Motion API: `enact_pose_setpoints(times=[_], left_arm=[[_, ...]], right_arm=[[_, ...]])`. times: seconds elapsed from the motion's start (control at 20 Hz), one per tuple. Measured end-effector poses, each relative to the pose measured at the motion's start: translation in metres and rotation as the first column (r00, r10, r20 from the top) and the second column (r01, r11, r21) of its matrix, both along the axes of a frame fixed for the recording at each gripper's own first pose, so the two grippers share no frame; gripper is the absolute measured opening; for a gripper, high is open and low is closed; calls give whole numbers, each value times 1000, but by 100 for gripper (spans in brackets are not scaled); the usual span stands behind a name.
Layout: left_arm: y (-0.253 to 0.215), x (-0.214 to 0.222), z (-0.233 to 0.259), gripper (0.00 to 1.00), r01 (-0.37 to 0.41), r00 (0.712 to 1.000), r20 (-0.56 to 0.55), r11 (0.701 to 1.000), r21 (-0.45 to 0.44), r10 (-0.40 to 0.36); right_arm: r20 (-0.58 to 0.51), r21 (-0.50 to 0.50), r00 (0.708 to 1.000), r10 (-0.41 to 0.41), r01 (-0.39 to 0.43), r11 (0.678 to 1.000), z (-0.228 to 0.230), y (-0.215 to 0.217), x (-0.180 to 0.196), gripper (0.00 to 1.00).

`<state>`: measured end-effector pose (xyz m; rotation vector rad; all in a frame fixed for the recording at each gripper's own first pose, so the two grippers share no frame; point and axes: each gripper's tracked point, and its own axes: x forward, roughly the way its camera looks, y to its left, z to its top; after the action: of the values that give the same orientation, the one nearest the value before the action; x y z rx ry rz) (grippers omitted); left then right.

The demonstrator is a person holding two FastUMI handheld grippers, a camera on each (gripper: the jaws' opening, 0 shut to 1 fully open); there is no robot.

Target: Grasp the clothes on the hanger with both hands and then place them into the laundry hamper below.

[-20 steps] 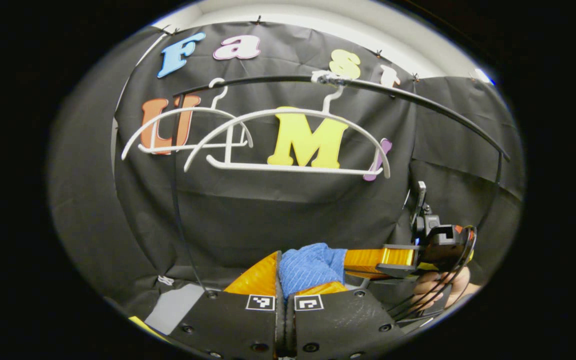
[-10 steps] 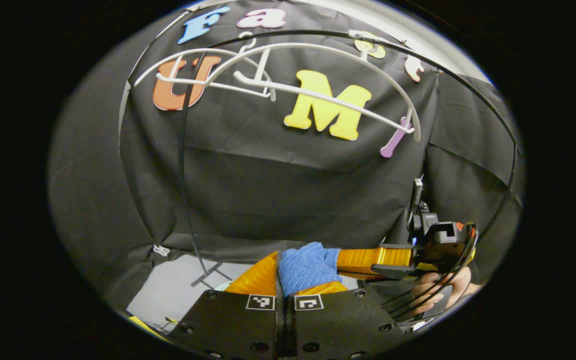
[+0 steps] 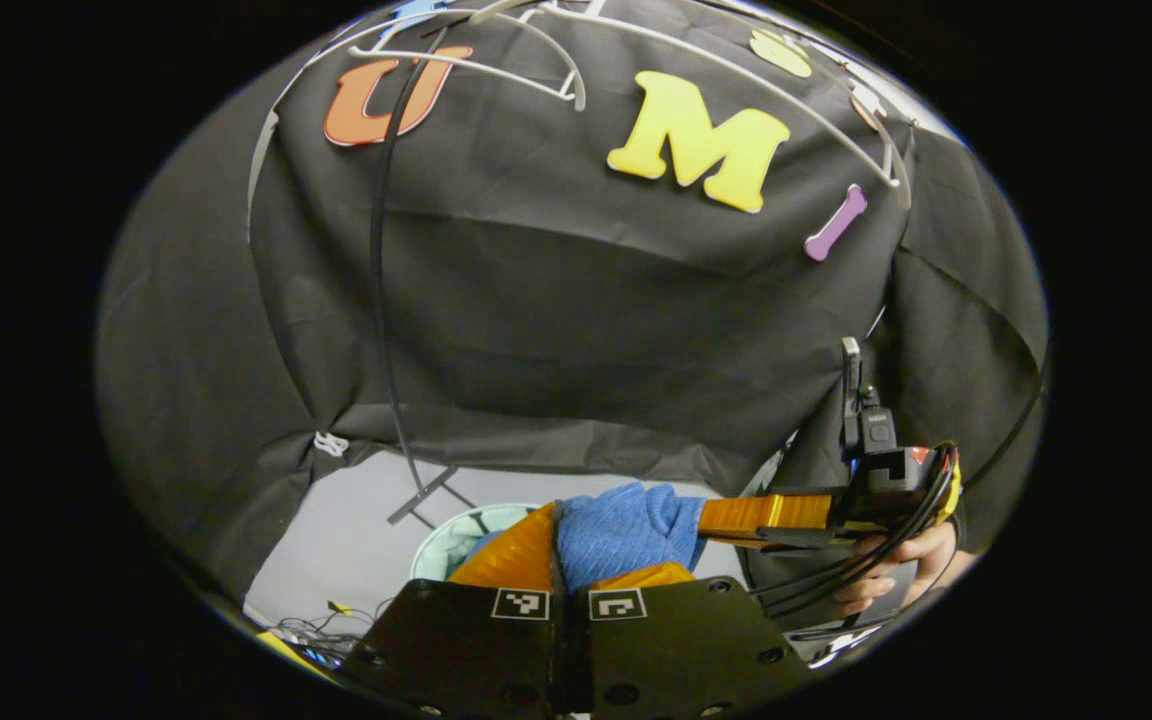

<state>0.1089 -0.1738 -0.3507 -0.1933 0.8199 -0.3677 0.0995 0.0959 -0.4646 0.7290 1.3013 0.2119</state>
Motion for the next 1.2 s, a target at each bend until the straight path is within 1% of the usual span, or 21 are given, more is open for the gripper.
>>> enact_pose_setpoints(times=[0.1,0.2,0.25,0.35,0.4,0.45,0.5,0.55,0.6,0.65,0.75,0.8,0.85,0.9,0.95,1.0,1.05,1.1,1.15,1.2], left_arm=[[3,-3,-17,1,9,1000,-29,1000,28,-8],[4,-6,-31,1,15,998,-64,998,61,-11],[6,-7,-37,1,13,997,-78,997,81,-7],[8,-11,-51,1,13,992,-123,992,129,3],[8,-15,-59,3,19,989,-149,990,138,2],[12,-18,-69,10,19,984,-177,986,165,11],[16,-24,-76,12,20,977,-213,982,187,21],[17,-26,-81,31,15,973,-229,981,193,30],[16,-27,-80,48,9,970,-239,983,185,36],[14,-29,-81,65,6,967,-252,985,173,38],[22,-31,-76,100,-7,966,-252,984,177,52],[29,-32,-73,100,-12,967,-248,982,190,59],[37,-33,-70,100,-13,968,-244,980,201,63],[42,-35,-66,97,-15,970,-236,978,210,66],[48,-36,-56,98,-18,972,-223,976,215,68],[51,-35,-45,100,-22,977,-204,977,214,67],[54,-35,-32,100,-27,981,-182,978,209,66],[57,-33,-20,98,-33,987,-150,979,202,64],[61,-31,-6,97,-39,991,-118,979,199,63],[65,-27,11,100,-46,995,-80,979,198,63]], right_arm=[[-19,-74,999,45,-46,996,-21,-3,-5,4],[-44,-153,995,91,-97,984,-41,-11,-9,4],[-58,-194,991,117,-126,973,-45,-16,-15,4],[-93,-265,981,173,-192,945,-56,-27,-19,9],[-100,-283,976,195,-216,935,-50,-34,-20,19],[-103,-301,971,217,-239,923,-50,-38,-21,27],[-98,-325,967,236,-255,911,-50,-42,-21,43],[-90,-359,963,255,-270,893,-55,-48,-23,48],[-81,-396,957,279,-288,872,-57,-56,-23,60],[-72,-430,951,300,-301,851,-57,-61,-21,68],[-34,-471,944,327,-303,828,-51,-63,-13,77],[-8,-487,943,332,-294,822,-48,-65,-7,75],[18,-501,942,336,-282,818,-44,-65,-2,75],[44,-516,938,343,-273,812,-38,-67,3,78],[76,-531,933,353,-262,806,-32,-68,7,75],[108,-551,926,363,-248,797,-21,-72,10,75],[147,-567,917,370,-228,791,-8,-71,11,77],[185,-582,908,376,-207,786,5,-70,14,75],[228,-586,897,380,-185,789,19,-66,15,75],[265,-589,887,378,-162,792,31,-66,17,75]])
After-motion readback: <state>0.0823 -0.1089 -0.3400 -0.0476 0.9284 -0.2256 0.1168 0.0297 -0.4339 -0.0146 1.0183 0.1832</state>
